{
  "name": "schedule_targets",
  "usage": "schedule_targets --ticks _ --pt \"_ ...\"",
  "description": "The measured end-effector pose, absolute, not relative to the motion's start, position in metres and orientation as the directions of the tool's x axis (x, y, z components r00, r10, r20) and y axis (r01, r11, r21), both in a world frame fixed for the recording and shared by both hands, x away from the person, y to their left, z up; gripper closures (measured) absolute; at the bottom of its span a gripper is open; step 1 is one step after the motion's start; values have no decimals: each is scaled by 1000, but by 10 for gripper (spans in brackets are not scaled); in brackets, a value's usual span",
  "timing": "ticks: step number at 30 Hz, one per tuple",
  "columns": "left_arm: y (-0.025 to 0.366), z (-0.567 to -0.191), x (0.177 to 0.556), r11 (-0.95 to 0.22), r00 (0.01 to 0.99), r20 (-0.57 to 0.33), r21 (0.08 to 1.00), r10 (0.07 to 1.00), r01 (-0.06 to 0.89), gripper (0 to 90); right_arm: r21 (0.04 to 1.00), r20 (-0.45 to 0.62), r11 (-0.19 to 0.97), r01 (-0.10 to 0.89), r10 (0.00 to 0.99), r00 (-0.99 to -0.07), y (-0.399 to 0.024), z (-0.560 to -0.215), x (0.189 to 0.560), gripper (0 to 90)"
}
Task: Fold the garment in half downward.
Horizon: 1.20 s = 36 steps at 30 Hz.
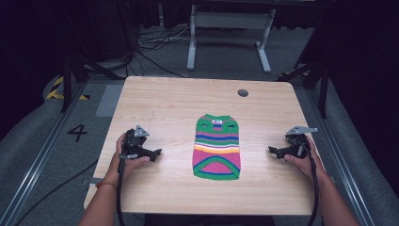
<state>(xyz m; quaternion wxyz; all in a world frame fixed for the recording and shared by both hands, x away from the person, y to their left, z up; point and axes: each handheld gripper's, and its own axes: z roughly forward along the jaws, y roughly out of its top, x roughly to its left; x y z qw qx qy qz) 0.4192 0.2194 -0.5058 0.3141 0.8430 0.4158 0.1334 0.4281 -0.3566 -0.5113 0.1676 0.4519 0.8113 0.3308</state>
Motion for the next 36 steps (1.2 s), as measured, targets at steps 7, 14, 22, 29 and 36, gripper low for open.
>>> schedule_targets --ticks 7,14,22,29,36 --pt "223 -506 417 -469 634 -34 643 772 605 11 689 26 373 622 844 -535 -356 -511 428 3" --pt "226 -505 415 -478 643 -32 641 765 601 16 691 17 373 619 848 -530 -355 -511 427 11" --pt "229 -502 411 -450 603 -31 635 797 628 65 715 19 357 601 849 -527 -357 -510 422 153" --pt "235 -500 410 -451 628 -40 661 777 600 293 713 32 372 594 830 -557 -358 -507 422 264" --pt "229 -489 418 -467 661 -40 675 750 571 329 708 30 389 589 817 -576 -350 -499 426 368"
